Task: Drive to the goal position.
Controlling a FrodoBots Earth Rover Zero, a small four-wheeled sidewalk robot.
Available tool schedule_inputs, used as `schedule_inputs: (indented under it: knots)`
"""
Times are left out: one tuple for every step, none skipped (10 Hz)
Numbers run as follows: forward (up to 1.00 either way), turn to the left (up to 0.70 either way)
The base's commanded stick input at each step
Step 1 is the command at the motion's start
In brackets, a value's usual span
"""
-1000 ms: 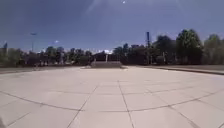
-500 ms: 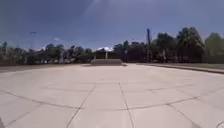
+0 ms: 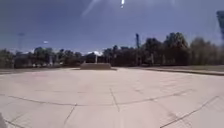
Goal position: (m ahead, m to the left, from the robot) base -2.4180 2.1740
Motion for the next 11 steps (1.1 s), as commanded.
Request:
schedule_inputs:
  knots:
    - [-0.62, 0.28]
    - [-0.62, 0.28]
    - [-0.5, 0.24]
    - [-0.16, 0.07]
    - [-0.12, 0.0]
    - [-0.06, 0.0]
    - [0.0, 0.0]
    - [0.0, 0.0]
    - [0.0, 0.0]
    - [0.0, 0.0]
    - [0.0, 0.0]
